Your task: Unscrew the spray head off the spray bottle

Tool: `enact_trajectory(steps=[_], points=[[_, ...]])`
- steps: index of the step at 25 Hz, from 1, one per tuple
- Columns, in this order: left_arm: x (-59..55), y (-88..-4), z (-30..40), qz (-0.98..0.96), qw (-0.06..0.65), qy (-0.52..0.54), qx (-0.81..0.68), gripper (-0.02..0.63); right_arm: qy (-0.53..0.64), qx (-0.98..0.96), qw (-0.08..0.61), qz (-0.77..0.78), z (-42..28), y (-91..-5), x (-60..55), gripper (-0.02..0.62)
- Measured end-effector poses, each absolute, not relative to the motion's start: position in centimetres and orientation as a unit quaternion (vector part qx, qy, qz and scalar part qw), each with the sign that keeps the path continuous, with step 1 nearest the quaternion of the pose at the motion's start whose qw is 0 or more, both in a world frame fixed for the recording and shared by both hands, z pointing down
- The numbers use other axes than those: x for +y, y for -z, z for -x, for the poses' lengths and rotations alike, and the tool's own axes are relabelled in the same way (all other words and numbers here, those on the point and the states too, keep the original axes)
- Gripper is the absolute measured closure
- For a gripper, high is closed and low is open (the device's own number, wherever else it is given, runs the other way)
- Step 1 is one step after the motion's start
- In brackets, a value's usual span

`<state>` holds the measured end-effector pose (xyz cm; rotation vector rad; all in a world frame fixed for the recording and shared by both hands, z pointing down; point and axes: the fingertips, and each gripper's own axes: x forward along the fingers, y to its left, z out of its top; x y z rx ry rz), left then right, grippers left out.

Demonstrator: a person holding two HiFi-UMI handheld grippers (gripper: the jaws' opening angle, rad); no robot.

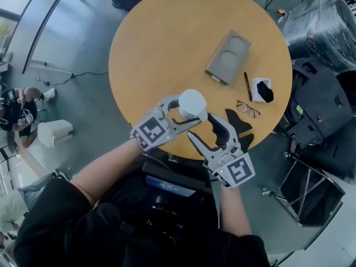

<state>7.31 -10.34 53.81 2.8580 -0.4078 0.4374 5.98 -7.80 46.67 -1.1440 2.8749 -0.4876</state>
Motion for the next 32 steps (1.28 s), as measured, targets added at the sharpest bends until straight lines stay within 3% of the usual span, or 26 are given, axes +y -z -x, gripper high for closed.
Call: enact_trajectory(steps=[2, 17, 23, 28, 32], points=[[-9.7, -52.8, -7.3, -0.973, 0.109, -0.154, -0.137, 0.301, 0.158, 0.917, 0.001, 0.366, -5.8, -45.6, -7.8, 0.276], [-7.0, -45.7, -7.3, -0.974, 0.102, -0.166, -0.117, 0.299, 0.109, 0.919, 0.000, 0.379, -2.8, -37.3, -8.7, 0.275], [-5.7, -45.5, -7.3, -0.972, 0.080, -0.187, -0.115, 0.300, 0.099, 0.918, -0.008, 0.385, -2.4, -36.3, -8.7, 0.311], [-5.5, -44.7, -6.8, -0.973, 0.080, -0.182, -0.116, 0.301, 0.091, 0.922, -0.011, 0.376, -1.4, -35.8, -8.6, 0.382], [-4.4, -43.6, -6.5, -0.983, 0.085, -0.144, -0.075, 0.302, 0.080, 0.935, 0.002, 0.345, -0.7, -34.7, -7.7, 0.387]])
